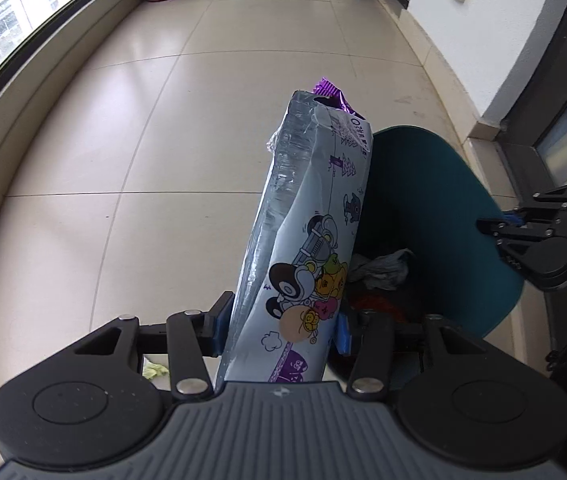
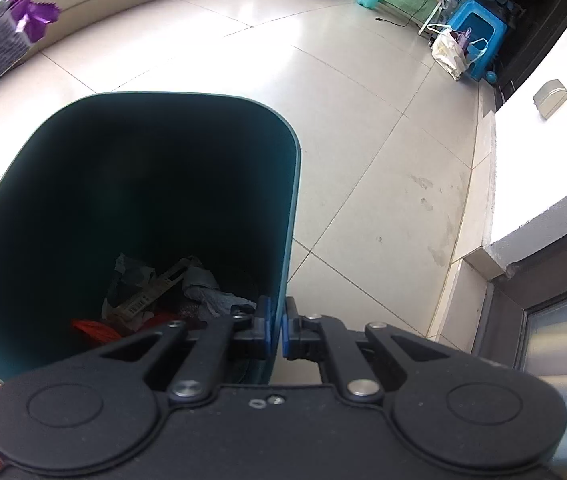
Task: Collect trash
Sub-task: 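Carry the biscuit packet with the left tool into the bin and release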
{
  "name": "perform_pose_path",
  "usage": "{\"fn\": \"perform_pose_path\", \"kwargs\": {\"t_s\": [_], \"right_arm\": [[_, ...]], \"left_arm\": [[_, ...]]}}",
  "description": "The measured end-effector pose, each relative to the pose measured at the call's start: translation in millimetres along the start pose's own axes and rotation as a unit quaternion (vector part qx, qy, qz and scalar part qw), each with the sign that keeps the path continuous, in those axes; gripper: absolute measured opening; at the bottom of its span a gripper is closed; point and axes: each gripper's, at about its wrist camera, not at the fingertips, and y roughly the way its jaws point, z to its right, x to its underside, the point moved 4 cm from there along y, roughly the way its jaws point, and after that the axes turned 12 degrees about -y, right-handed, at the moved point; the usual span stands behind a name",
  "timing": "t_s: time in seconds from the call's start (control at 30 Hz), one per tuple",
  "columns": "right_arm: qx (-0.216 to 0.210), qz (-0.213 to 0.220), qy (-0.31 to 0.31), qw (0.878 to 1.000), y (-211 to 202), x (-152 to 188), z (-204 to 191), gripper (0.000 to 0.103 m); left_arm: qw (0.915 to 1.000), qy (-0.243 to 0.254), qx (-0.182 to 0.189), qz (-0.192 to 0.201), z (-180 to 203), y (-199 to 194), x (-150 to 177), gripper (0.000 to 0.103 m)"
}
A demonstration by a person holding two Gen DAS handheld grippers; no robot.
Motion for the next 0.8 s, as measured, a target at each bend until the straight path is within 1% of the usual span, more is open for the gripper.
{"fn": "perform_pose_path", "kwargs": {"t_s": [0.07,0.17,0.23,0.37,0.5,0.57,0.67,0.77,0.8], "right_arm": [[0.005,0.001,-0.007,1.0,1,0,-2,0.004],[0.006,-0.001,-0.004,1.0,1,1,-3,0.004],[0.007,-0.002,0.002,1.0,1,1,-2,0.004],[0.013,0.001,-0.008,1.0,-1,-1,-7,0.005],[0.022,0.007,-0.019,1.0,-2,-2,-12,0.005],[0.021,0.008,-0.018,1.0,-2,-2,-13,0.005],[0.022,0.007,-0.018,1.0,-2,-2,-12,0.005],[0.023,0.008,-0.019,1.0,-2,-2,-12,0.005],[0.023,0.008,-0.019,1.0,-2,-2,-11,0.005]], "left_arm": [[0.9996,-0.002,0.02,-0.021,18,14,-1,0.047],[0.997,-0.006,0.034,-0.069,38,43,-2,0.047],[0.9948,-0.013,0.033,-0.096,46,65,0,0.047],[0.994,0.0,0.017,-0.108,66,102,6,0.047],[0.9923,0.007,0.004,-0.123,72,125,6,0.047],[0.9913,0.013,-0.012,-0.131,75,139,8,0.047],[0.9894,0.009,-0.023,-0.143,72,151,10,0.047],[0.9888,0.005,-0.022,-0.148,71,160,12,0.047],[0.9889,0.004,-0.018,-0.147,68,155,14,0.047]]}}
